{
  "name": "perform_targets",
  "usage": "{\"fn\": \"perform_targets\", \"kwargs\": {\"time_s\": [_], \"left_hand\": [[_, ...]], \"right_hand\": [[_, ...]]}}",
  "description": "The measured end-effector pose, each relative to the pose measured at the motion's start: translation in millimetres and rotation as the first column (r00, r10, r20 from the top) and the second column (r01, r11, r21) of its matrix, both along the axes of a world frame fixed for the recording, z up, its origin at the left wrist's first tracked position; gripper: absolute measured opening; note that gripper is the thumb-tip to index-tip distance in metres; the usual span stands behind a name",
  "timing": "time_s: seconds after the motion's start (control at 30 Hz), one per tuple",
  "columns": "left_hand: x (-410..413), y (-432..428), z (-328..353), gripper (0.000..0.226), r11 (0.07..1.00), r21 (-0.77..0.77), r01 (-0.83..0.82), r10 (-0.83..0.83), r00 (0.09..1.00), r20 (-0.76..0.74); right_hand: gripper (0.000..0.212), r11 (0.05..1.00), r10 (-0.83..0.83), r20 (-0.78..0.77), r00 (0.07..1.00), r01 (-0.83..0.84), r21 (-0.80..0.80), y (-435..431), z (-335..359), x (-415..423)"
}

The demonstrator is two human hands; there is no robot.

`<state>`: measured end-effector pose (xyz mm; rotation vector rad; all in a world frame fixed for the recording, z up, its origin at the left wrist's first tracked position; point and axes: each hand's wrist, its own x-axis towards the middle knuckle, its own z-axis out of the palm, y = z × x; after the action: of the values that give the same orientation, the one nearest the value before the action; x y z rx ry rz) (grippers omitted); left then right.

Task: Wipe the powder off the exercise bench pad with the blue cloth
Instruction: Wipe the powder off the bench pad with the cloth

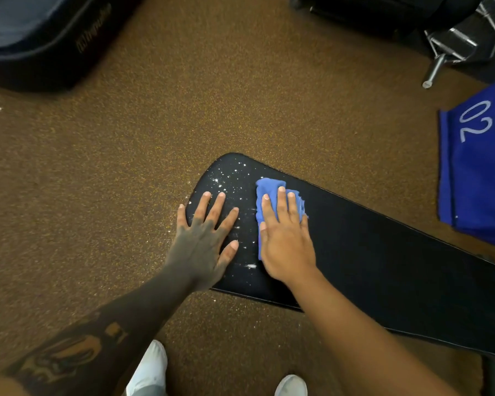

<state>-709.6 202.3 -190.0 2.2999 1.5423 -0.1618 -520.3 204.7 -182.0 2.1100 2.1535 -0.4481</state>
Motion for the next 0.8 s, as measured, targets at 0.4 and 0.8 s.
{"fn": "perform_targets", "kwargs": {"time_s": [0.4,0.8], "left_hand": [[-1,0,-6,0.071,1.000,0.018,-0.025,0.024,0.999,0.021],[-2,-2,-11,0.071,0.992,0.035,-0.118,0.112,0.984,0.138]], "right_hand": [[0.057,0.993,-0.081,-0.170,0.982,0.094,0.071,1,29,1],[0.024,0.981,-0.138,0.009,0.990,0.135,0.139,89,37,17]]}}
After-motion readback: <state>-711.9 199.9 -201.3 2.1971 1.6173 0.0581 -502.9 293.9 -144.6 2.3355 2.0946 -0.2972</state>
